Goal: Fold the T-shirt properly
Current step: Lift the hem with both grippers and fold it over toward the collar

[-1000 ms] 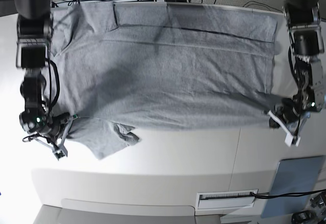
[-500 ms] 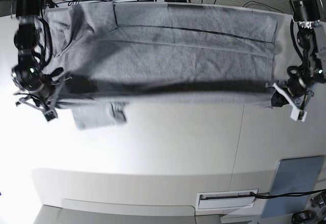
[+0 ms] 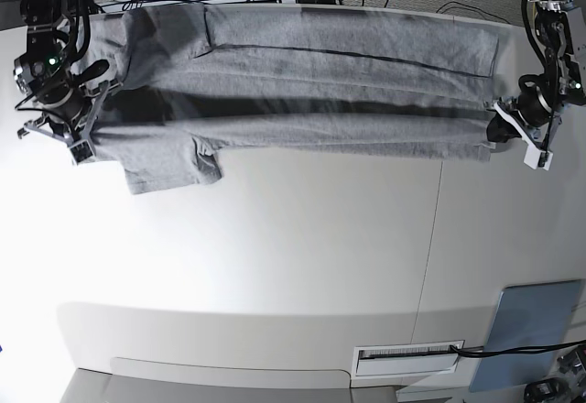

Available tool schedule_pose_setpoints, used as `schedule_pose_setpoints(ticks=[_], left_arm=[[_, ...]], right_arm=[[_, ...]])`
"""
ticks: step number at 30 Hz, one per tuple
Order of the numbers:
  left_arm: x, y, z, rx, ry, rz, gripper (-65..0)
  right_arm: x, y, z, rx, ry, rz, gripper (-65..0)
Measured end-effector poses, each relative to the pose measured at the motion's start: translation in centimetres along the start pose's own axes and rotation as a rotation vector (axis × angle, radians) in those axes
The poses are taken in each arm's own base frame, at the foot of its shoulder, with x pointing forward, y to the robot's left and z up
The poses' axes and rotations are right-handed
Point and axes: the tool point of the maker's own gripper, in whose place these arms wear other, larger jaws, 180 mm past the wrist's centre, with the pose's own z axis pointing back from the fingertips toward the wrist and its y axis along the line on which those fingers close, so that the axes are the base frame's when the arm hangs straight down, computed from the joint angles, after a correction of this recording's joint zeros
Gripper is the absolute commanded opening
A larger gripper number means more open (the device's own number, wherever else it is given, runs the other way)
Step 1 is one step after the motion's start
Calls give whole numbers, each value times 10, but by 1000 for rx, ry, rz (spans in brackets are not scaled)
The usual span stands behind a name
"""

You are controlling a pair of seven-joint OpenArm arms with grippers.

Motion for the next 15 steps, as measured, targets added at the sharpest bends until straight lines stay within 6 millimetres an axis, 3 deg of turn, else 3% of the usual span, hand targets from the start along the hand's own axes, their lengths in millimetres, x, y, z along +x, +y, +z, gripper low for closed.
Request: schedule_pose_setpoints(ticks=[15], left_arm=[[-7,2,1,13,18,-8,-650]], right_arm=[[-31,17,3,17,37,12,-650]])
